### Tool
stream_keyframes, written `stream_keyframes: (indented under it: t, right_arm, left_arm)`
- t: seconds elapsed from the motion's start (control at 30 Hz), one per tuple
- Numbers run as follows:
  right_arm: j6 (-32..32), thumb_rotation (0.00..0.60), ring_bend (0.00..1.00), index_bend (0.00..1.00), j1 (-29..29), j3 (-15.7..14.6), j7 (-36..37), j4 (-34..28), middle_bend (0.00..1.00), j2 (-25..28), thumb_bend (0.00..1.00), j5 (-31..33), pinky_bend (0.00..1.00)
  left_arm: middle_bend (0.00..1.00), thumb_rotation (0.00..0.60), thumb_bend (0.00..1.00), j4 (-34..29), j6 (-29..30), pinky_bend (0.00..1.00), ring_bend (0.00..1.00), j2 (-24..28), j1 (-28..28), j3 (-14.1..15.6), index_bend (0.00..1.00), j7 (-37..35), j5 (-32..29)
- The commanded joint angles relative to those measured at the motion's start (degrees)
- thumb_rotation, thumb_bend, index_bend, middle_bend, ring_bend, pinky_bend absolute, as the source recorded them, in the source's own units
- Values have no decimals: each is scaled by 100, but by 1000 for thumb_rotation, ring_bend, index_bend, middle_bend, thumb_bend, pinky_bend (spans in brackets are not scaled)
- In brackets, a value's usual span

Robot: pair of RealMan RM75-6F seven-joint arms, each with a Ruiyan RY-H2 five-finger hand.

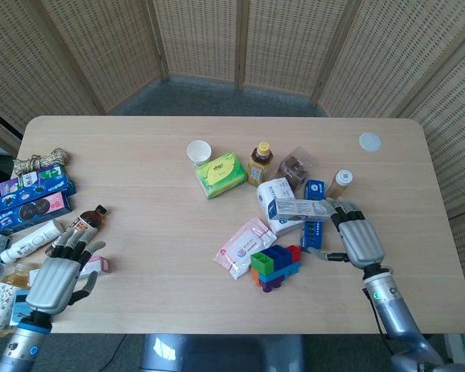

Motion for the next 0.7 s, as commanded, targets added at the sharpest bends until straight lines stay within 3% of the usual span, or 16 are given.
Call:
stream_keyframes:
  t: [0.03,0.6,0.7]
  right_arm:
    - [-333,216,0,0,281,135,262,392,0,-281,195,101,0]
    - [-1554,216,0,0,1306,245,1037,2113,0,-1205,194,347,0]
    - [-1617,256,0,0,1428,251,1194,2377,14,-1323,193,300,0]
  left_arm:
    - [81,600,539,-13,-1,0,0,-1,8,14,216,5,-4]
    - [74,600,536,25,136,0,0,83,141,142,215,-223,103]
    - [74,600,538,33,145,0,0,95,150,143,215,-246,103]
